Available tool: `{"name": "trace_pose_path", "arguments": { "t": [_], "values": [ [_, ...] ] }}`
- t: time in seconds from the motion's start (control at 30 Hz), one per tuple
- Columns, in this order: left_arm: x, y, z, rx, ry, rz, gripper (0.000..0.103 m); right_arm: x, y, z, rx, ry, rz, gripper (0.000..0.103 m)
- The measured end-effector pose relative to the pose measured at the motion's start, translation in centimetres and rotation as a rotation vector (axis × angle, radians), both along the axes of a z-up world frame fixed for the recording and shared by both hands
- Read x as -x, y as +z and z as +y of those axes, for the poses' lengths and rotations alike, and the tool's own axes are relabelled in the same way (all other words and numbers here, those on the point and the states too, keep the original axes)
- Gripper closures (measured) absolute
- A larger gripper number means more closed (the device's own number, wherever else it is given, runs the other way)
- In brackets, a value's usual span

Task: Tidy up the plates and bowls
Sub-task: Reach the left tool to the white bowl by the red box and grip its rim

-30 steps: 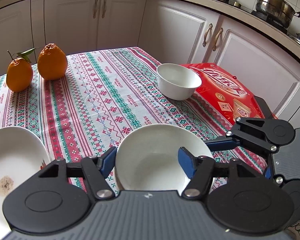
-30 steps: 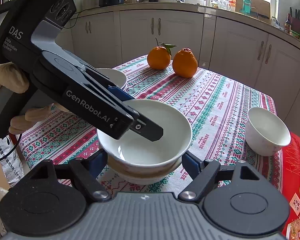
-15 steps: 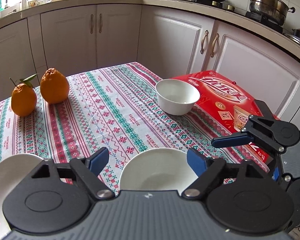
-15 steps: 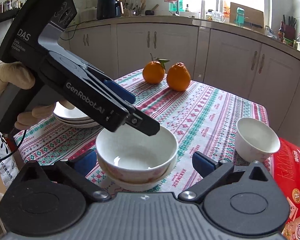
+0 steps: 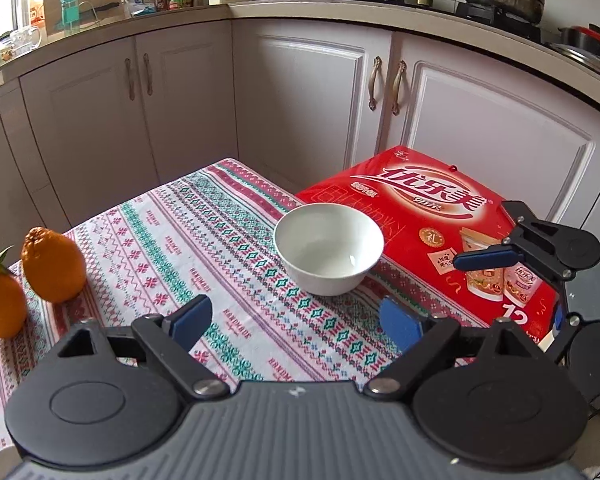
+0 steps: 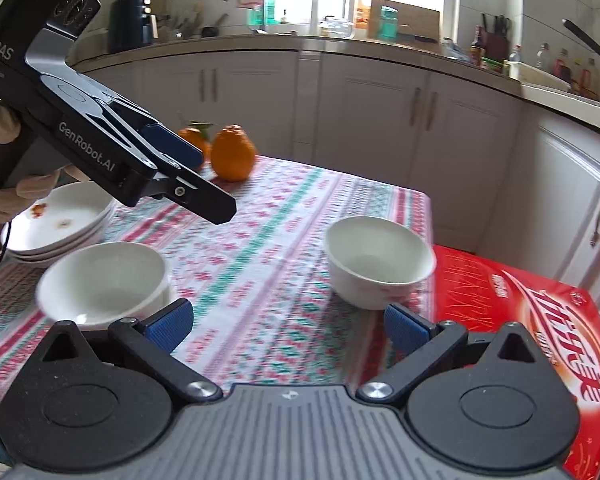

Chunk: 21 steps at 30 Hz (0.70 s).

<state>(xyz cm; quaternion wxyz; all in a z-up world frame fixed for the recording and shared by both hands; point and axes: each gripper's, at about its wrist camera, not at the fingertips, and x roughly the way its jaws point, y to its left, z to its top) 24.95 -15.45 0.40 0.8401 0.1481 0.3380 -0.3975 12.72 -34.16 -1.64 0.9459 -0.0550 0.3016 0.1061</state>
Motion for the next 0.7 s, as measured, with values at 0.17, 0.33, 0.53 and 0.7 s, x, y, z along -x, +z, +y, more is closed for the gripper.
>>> {"name": "trace_pose_path", "arguments": {
  "t": [0.17,0.33,0.53,0.7],
  "values": [
    [-2.6,-1.3,-3.1,-0.020,-0.038,0.024,0.012,-2.5,-1.4,-1.7,0.014,-0.023,0.011,0.000],
    [-4.9,-2.6,-5.7,-0.037,-0.067,0.038,0.013,-4.8,-2.5,-2.9,0.023,-0.030,0.015,0.000],
    [-7.1,-4.5,-8.3,-0.069,-0.080,0.074,0.018,-7.3,-3.7,-4.0,0.014,-0.033,0.022,0.000],
    [-8.5,-5.6,-9.6,-0.080,-0.084,0.099,0.026,-8.7,-4.7,-4.1,0.028,-0.013,0.033,0.001]
  ]
}}
